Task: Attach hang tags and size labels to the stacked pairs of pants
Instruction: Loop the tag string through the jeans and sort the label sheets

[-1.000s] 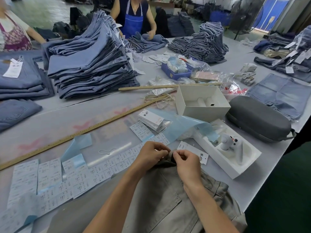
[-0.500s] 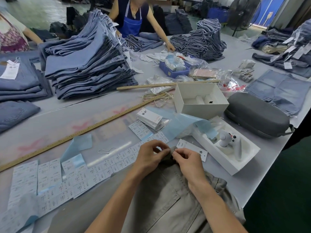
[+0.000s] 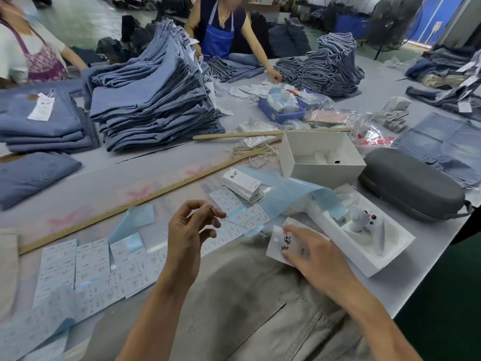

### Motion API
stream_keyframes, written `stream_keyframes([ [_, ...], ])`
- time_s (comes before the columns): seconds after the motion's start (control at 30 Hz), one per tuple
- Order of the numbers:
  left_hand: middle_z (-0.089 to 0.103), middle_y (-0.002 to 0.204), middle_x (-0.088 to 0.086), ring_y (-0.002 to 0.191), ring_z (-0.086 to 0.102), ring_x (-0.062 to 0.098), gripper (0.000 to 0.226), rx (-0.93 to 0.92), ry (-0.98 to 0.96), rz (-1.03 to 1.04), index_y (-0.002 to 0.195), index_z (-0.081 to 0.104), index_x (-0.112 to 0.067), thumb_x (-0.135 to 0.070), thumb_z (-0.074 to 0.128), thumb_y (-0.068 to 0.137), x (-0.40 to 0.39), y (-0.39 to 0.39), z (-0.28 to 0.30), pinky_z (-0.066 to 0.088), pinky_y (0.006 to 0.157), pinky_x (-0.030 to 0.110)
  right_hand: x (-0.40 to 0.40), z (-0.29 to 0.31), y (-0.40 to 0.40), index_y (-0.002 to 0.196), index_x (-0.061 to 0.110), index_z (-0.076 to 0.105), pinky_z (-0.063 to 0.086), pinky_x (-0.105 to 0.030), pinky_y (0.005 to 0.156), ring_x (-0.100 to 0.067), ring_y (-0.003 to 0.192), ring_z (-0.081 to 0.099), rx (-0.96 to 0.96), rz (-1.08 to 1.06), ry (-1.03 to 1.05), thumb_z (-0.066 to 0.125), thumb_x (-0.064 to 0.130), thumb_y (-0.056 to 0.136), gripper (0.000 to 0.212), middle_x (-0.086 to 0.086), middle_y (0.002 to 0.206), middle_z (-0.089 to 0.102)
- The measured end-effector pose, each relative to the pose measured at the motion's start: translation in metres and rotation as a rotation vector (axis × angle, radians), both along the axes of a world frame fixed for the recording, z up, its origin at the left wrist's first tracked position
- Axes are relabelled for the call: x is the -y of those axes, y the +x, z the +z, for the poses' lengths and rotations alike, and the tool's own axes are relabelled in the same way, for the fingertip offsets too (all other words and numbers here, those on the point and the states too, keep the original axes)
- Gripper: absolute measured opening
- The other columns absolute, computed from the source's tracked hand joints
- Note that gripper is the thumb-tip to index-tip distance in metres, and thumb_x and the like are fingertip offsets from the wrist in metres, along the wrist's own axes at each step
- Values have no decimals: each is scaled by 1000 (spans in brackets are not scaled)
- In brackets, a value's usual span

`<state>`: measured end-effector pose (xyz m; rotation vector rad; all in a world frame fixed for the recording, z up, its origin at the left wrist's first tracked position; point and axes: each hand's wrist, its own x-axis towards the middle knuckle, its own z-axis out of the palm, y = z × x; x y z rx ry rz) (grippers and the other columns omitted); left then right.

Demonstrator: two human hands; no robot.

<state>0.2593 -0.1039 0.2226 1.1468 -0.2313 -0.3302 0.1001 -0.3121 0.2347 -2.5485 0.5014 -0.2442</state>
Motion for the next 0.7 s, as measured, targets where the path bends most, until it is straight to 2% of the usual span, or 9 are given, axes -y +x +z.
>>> stream_keyframes([
  [0.07,71,86,18,70,60,20,8,-36,31,4,93,67,-11,-12,62,99,-1,-5,-7,47,54,26,-6,-8,-2,137,32,57,43,-31,104,-12,124,54,-34,27,-72,74,36,90,51,13,133,61],
  [0.17,68,81,13,69,57,17,7,-61,61,6,95,72,-8,-13,67,95,3,-13,-14,47,54,25,-15,-11,-1,134,26,61,51,-41,97,-20,116,58,95,-13,-155,77,30,88,49,6,125,63],
  [0.33,69,77,8,67,58,13,18,-28,78,-3,91,78,-10,-24,77,81,17,-23,-10,47,56,25,-20,-11,5,123,24,67,53,-37,90,-22,109,59,244,10,-315,83,15,80,46,3,118,59],
  [0.47,77,92,7,76,64,15,14,94,101,-42,91,78,-13,-25,77,83,27,-25,-1,49,57,25,-19,-15,15,115,27,74,52,-44,95,-27,120,57,130,27,-413,83,22,81,35,1,126,63],
  [0.57,78,103,7,83,69,19,14,168,91,-70,99,72,-6,-18,74,91,31,-22,5,52,58,24,-13,-18,21,105,22,78,51,-42,87,-28,102,65,167,59,-428,84,16,81,26,1,108,70],
  [0.63,78,102,9,82,69,20,12,175,81,-80,100,70,-5,-15,72,94,33,-20,8,52,59,25,-13,-21,25,101,18,78,53,-42,81,-29,93,66,189,85,-395,82,10,82,20,-1,100,71],
  [0.7,78,97,12,76,67,19,6,176,72,-90,98,71,-7,-12,71,95,35,-18,9,52,58,26,-12,-25,29,102,12,76,55,-42,80,-31,92,66,191,74,-338,78,4,84,20,-5,99,72],
])
